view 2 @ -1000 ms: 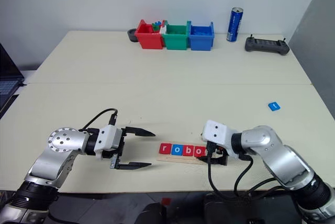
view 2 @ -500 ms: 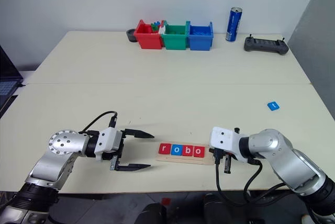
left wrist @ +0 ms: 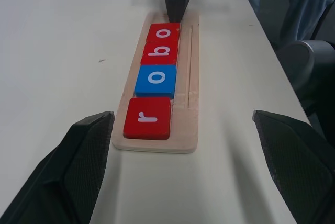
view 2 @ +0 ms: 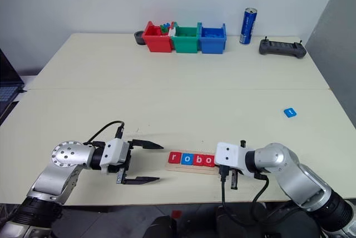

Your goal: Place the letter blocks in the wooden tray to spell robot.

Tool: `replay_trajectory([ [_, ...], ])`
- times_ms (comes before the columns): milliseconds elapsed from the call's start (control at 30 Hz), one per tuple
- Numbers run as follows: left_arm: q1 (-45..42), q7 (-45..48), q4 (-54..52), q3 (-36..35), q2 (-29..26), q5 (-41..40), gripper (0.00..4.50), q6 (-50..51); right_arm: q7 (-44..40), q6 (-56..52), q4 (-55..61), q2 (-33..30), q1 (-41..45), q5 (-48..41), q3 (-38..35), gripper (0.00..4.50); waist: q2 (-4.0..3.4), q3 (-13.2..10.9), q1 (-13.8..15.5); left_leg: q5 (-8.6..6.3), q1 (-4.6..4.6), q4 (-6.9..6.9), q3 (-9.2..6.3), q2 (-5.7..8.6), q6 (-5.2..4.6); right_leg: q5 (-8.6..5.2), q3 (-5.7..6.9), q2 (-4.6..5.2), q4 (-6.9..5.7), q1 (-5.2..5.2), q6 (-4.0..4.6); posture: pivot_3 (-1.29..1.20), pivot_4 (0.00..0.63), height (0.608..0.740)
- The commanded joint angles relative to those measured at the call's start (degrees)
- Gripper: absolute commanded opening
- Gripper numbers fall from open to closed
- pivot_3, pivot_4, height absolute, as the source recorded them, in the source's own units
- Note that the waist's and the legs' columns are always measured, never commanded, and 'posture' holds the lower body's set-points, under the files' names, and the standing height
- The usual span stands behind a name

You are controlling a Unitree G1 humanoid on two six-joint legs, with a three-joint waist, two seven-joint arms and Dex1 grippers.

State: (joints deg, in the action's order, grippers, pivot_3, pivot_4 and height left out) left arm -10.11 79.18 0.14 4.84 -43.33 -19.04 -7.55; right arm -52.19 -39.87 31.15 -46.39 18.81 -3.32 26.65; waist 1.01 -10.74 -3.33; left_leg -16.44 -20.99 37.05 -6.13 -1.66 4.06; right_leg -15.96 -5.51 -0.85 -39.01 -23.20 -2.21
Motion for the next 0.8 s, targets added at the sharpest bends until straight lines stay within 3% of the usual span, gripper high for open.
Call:
replay_trajectory([
  [33,0.57,-0.77,-2.06,-1.0,-0.31,-0.5,4.5,-0.24,-0.23,1.19,-0.66,0.79,0.9,1.23,0.91,0.02,0.0,0.0,0.04,0.0,0.0,0.0,-0.01,0.0,0.0,0.0,0.0,0.0,0.0,0.0,0.0,0.0,0.15,0.74],
  [300,0.4,-1.65,-3.14,-0.79,-0.19,-0.58,4.5,0.8,-1.01,2.96,-3.05,1.7,2.29,1.91,0.79,0.02,0.02,0.01,-0.02,0.0,0.02,0.01,0.0,-0.01,0.0,0.0,0.0,-0.01,-0.02,0.0,0.0,0.0,0.15,0.74],
  [433,0.37,-1.69,-3.03,-0.74,0.01,-0.6,4.5,0.76,-2.4,3.57,-2.17,-0.4,2.21,0.43,-2.64,0.02,0.02,0.01,0.03,0.0,0.02,0.01,0.0,-0.01,0.0,0.0,0.0,-0.01,-0.02,0.0,0.0,0.0,0.15,0.74],
  [533,0.46,-1.71,-2.83,-0.75,0.12,-0.62,4.5,0.57,-2.82,1.08,-0.74,-1.27,2.2,-3.13,-8.14,0.6,0.02,0.01,0.09,0.0,0.0,0.01,0.01,0.0,0.0,0.0,-0.01,0.01,0.0,0.0,0.0,0.0,0.15,0.74],
  [800,0.93,-1.77,-2.04,-0.83,0.44,-0.55,4.5,-0.37,7.43,-3.16,-7.88,2.37,-3.57,-7.18,-29.21,3.42,0.03,0.02,0.17,0.0,-0.03,0.0,0.02,0.04,0.0,0.01,-0.01,0.03,0.01,0.01,0.01,0.0,0.15,0.74],
])
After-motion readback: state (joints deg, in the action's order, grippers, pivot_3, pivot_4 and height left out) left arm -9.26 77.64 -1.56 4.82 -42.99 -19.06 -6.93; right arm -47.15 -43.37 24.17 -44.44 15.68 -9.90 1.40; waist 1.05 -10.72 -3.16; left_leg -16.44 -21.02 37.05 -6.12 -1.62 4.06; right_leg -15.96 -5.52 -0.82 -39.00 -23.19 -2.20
